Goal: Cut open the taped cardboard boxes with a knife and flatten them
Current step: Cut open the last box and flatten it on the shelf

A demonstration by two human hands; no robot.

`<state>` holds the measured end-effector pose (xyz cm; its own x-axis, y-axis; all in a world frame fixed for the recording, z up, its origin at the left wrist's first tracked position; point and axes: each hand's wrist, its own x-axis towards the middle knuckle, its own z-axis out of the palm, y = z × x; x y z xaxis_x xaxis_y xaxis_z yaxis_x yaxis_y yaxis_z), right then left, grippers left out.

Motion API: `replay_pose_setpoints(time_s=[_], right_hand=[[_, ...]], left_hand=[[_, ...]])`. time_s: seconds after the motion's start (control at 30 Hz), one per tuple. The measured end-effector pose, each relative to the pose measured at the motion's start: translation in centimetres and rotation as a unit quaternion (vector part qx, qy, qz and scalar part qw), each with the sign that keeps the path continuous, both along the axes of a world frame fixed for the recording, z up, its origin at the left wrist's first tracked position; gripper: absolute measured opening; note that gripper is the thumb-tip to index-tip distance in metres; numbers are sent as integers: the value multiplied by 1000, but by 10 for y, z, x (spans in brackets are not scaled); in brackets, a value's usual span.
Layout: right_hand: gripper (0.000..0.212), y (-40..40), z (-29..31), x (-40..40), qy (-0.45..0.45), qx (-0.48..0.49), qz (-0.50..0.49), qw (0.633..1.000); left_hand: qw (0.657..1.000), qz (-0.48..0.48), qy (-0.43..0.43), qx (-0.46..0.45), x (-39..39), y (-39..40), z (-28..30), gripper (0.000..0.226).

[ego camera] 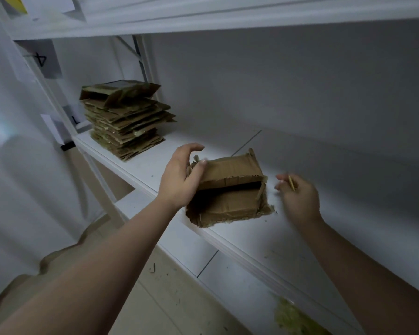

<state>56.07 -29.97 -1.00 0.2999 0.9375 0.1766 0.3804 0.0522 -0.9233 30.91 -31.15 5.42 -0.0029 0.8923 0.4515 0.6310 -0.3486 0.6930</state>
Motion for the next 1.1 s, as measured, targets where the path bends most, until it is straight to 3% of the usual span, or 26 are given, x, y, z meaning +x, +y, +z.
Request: replay_pose_setpoints(time_s=[0.1, 0.23, 0.33, 0.43, 0.5, 0.57, 0.7, 0.83, 0.93, 1.0, 1.1], right_hand=[[49, -16, -6, -7, -25, 4, 27, 999], [85, -30, -20, -25, -78, 29, 14, 996], [96, -29, -25, -37, -115, 17, -31, 993], [103, -23, -25, -48, -201, -40, -39, 978], [90, -21, -29, -53, -281, -60, -41, 957], [64, -22, -35, -54, -318, -47, -47, 946], [25, -20, -33, -48, -371, -2, -28, 928], [25, -14, -21, -26, -427, -15, 26, 904], [37, -15, -22, -11, -359, 34, 88, 929], [42, -16, -25, -6, -330, 65, 89, 937], [30, -18, -29, -7, -369, 115, 43, 921]], left_hand=[[994, -45, 95, -26, 19, 10, 16, 70], [962, -77, 251, -79, 35, 15, 11, 82], [944, -47, 318, -76, 31, 20, -1, 87], [918, -24, 388, -80, 23, 23, -11, 65], [909, -21, 408, -76, 19, 23, -15, 43], [903, -29, 419, -89, 16, 21, -19, 31], [896, -26, 427, -119, 15, 17, -24, 34], [890, -24, 434, -139, 16, 15, -26, 37], [881, -30, 444, -159, 16, 10, -28, 40], [874, -27, 454, -169, 16, 5, -30, 44], [864, -19, 464, -194, 11, 3, -39, 48]])
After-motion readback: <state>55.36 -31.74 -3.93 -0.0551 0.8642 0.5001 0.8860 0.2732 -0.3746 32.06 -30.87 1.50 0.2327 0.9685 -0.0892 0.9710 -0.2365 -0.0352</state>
